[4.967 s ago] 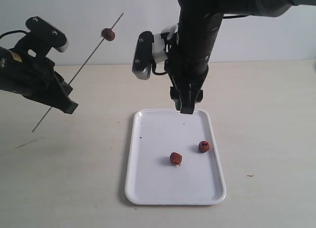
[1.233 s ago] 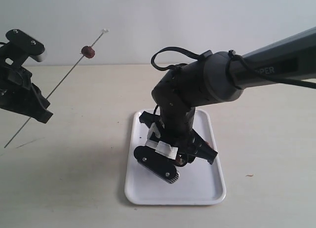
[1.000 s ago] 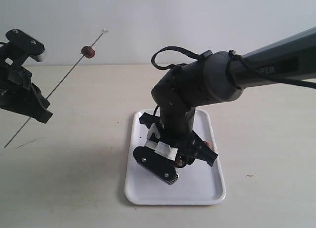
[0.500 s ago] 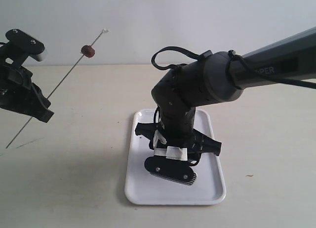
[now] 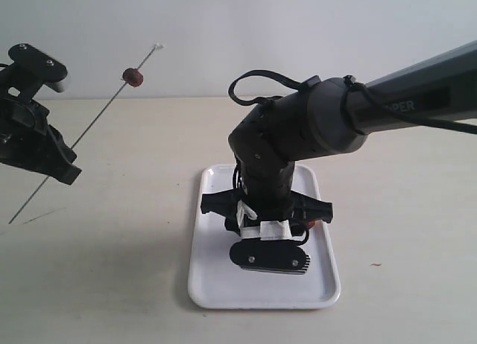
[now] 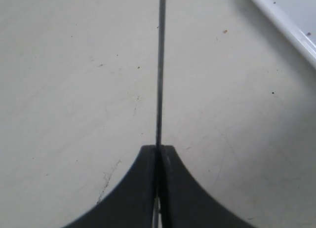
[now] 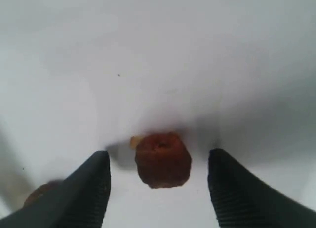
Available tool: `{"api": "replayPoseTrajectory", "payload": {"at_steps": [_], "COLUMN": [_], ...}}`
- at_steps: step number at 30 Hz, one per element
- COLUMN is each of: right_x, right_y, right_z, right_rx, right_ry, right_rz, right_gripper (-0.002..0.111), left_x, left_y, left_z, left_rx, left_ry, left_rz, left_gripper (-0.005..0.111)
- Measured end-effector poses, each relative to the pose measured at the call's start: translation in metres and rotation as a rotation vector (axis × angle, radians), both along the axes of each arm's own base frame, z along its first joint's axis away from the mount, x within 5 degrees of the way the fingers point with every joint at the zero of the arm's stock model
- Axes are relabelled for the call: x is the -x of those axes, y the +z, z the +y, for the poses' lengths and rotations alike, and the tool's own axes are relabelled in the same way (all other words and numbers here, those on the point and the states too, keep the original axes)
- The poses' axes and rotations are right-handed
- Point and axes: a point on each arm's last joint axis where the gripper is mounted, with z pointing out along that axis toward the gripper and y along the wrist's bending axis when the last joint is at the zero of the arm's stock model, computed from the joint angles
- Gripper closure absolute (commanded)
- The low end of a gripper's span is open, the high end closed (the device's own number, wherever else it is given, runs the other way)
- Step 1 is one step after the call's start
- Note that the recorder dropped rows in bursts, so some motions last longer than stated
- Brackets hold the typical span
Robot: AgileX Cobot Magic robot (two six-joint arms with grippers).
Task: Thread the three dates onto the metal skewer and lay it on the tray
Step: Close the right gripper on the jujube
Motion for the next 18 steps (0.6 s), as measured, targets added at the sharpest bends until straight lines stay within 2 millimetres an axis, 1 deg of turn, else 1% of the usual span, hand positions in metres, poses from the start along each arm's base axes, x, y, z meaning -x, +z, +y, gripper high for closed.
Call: {"api": "replayPoseTrajectory", "payload": {"at_steps": [3, 7, 15, 18], "right_x": [0.0, 0.0005, 0.0013, 0.0012], "right_y": [0.0, -0.0001, -0.0002, -0.0002], "right_z": [0.0, -0.0005, -0.0013, -0.0012], "right_rx": [0.002, 0.007, 0.016, 0.014], "right_ry": [0.007, 0.007, 0.004, 0.005], "right_rz": [0.0, 0.006, 0.015, 0.014], "right_gripper": [0.053, 0.059, 0.061, 0.065], "left_x": [0.0, 0.0, 0.0, 0.0], "left_y": [0.0, 0.0, 0.0, 0.0], "left_z": [0.0, 0.0, 0.0, 0.0], "left_rx": [0.0, 0.0, 0.0, 0.0], "left_ry": [0.0, 0.0, 0.0, 0.0], "left_rz": [0.0, 0.0, 0.0, 0.0], "left_gripper": [0.107, 0.107, 0.107, 0.107]}}
